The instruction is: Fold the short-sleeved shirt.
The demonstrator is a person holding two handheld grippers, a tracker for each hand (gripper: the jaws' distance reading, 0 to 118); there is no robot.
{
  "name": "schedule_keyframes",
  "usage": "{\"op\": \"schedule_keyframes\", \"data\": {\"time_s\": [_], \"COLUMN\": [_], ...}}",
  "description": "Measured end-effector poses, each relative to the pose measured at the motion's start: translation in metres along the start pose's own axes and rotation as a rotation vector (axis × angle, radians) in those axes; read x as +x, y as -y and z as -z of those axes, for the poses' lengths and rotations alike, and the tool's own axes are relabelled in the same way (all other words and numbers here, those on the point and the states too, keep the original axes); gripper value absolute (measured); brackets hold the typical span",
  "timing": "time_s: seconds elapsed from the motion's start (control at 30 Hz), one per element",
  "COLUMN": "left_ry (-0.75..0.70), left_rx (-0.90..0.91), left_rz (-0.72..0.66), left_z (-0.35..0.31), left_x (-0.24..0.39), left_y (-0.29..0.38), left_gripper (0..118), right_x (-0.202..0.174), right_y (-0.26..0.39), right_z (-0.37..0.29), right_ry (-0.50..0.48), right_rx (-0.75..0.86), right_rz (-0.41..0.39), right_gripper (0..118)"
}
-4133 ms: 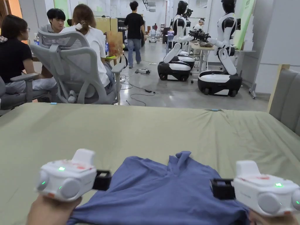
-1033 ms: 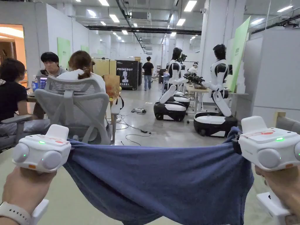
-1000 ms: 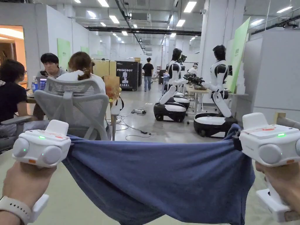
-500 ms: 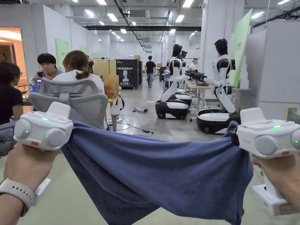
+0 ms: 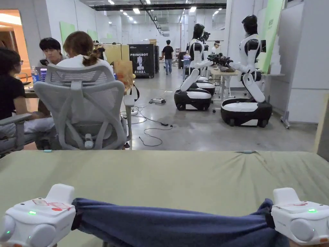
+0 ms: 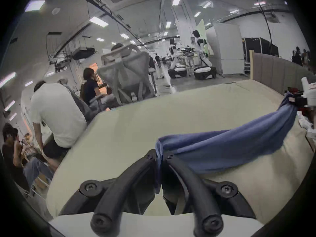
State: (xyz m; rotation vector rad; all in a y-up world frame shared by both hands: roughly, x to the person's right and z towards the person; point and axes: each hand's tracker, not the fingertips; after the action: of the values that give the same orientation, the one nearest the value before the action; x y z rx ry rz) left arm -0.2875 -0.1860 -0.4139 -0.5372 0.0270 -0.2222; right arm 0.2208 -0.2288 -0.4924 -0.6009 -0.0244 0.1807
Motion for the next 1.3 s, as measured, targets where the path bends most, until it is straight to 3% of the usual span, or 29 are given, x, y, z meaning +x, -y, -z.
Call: {"op": "schedule_keyframes", "data": {"time_s": [0.13, 0.3, 0.33, 0.37, 0.4, 0.43, 0.5, 0.53, 0.7, 0.73, 0.77, 0.8, 0.83, 0.87, 0.93, 1.03, 1.27, 1.3], "left_ry": [0.066, 0.110, 0.100, 0.099, 0.094, 0.069, 0.057, 0.054, 0.090, 0.102, 0.107, 0.122, 0.135, 0.136, 0.220, 0.167, 0.118, 0.125], "left_rx": [-0.136, -0.251, -0.249, -0.236, -0.217, -0.200, -0.115, -0.062, 0.021, 0.025, 0.023, 0.011, -0.011, -0.019, -0.076, -0.070, -0.143, -0.151], "left_rz": [-0.035, -0.208, -0.202, -0.191, -0.174, -0.140, -0.113, -0.102, -0.064, -0.067, -0.070, -0.074, -0.089, -0.106, -0.155, -0.144, -0.267, -0.280], "left_z": [-0.026, -0.024, -0.024, -0.025, -0.028, -0.033, -0.052, -0.062, -0.101, -0.107, -0.109, -0.111, -0.108, -0.114, -0.115, -0.119, -0.098, -0.095], "left_x": [0.010, 0.013, 0.014, 0.017, 0.020, 0.024, 0.036, 0.043, 0.086, 0.095, 0.100, 0.107, 0.109, 0.110, 0.103, 0.094, 0.032, 0.026], "left_y": [0.095, 0.187, 0.194, 0.195, 0.192, 0.185, 0.169, 0.161, 0.151, 0.157, 0.159, 0.163, 0.167, 0.170, 0.173, 0.178, 0.191, 0.192], "left_gripper": [4, 4, 6, 12, 28, 65, 109, 115, 105, 88, 66, 27, 0, 0, 0, 0, 1, 18], "right_x": [-0.005, -0.015, -0.015, -0.014, -0.013, -0.011, -0.009, -0.007, -0.018, -0.021, -0.023, -0.032, -0.036, -0.034, -0.034, -0.033, -0.041, -0.042], "right_y": [0.060, 0.118, 0.122, 0.123, 0.122, 0.118, 0.116, 0.113, 0.150, 0.159, 0.165, 0.174, 0.178, 0.182, 0.182, 0.180, 0.177, 0.177], "right_z": [-0.001, 0.000, -0.002, -0.007, -0.013, -0.021, -0.050, -0.073, -0.143, -0.153, -0.159, -0.166, -0.170, -0.179, -0.183, -0.188, -0.177, -0.175], "right_ry": [-0.017, -0.028, -0.031, -0.037, -0.029, -0.020, -0.038, -0.064, -0.081, -0.091, -0.094, -0.083, -0.044, -0.024, -0.074, -0.067, -0.095, -0.099], "right_rx": [-0.077, -0.110, -0.100, -0.061, -0.042, -0.037, 0.014, 0.091, 0.072, 0.066, 0.068, 0.066, 0.080, 0.108, 0.099, 0.122, 0.112, 0.110], "right_rz": [0.009, 0.037, 0.029, 0.031, 0.033, 0.040, 0.087, 0.111, 0.192, 0.208, 0.210, 0.201, 0.179, 0.157, 0.169, 0.158, 0.158, 0.160], "right_gripper": [4, 8, 26, 58, 92, 118, 112, 113, 110, 94, 66, 21, 0, 0, 0, 0, 0, 0]}}
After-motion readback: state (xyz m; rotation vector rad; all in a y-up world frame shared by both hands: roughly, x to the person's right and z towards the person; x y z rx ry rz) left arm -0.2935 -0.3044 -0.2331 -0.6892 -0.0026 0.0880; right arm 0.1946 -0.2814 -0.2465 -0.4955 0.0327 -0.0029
